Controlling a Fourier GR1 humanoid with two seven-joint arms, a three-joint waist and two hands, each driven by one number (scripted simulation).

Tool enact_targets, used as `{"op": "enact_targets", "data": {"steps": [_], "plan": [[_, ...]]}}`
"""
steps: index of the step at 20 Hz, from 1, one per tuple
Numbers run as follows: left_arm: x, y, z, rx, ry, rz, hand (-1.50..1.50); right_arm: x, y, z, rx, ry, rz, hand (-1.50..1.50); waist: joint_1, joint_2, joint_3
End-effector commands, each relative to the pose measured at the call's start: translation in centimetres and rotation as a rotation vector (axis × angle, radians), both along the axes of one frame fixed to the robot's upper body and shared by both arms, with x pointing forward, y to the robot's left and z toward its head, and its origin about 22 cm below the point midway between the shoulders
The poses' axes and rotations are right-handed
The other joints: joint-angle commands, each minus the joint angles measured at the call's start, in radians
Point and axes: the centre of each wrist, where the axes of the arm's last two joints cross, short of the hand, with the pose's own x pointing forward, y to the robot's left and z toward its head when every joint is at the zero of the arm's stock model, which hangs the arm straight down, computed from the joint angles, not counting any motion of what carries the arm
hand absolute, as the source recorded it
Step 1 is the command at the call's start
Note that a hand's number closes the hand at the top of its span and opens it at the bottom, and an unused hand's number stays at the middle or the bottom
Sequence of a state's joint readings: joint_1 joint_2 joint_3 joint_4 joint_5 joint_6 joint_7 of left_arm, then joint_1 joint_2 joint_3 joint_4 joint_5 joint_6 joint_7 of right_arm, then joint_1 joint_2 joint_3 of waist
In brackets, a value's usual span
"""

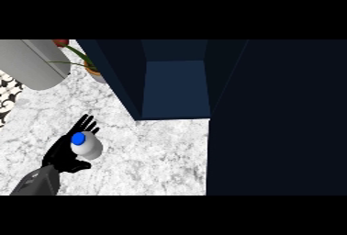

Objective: Pick up the bottled water, place it into the cabinet and close the cabinet

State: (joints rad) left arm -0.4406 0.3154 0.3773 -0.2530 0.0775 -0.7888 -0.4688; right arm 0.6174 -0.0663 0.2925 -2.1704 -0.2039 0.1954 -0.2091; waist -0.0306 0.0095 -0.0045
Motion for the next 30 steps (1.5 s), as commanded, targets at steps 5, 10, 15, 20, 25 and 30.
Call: {"op": "enact_targets", "data": {"steps": [5,10,15,20,25,30], "plan": [[-0.7,-2.1,-1.3,-0.183,-0.096,-0.105,-1.5,-0.5,0.5,1.1,-0.025,0.014,0.001,-1.5,0.009,-0.004,0.001],[-0.7,-2.6,-1.3,-0.176,-0.125,-0.117,1.5,-1.3,0.1,-0.5,0.008,0.003,0.003,-1.5,-0.003,-0.005,0.001],[0.1,-1.3,-0.3,-0.211,-0.142,-0.139,1.5,0.0,-0.7,-0.2,0.0,0.006,-0.003,-1.5,0.012,-0.004,0.002],[0.8,-3.3,-0.5,-0.155,-0.179,-0.064,1.5,0.3,-0.2,-0.7,0.0,0.027,-0.016,-1.5,0.013,-0.004,0.002],[-2.9,-4.7,-3.0,-0.077,-0.196,0.318,1.5,0.0,0.0,-0.3,-0.016,0.026,-0.028,-1.5,0.039,-0.011,0.004],[-2.5,-4.1,-2.6,-0.112,-0.223,0.355,1.5,0.2,-0.4,-1.1,-0.005,0.025,-0.036,-1.5,0.024,-0.009,0.004]]}}
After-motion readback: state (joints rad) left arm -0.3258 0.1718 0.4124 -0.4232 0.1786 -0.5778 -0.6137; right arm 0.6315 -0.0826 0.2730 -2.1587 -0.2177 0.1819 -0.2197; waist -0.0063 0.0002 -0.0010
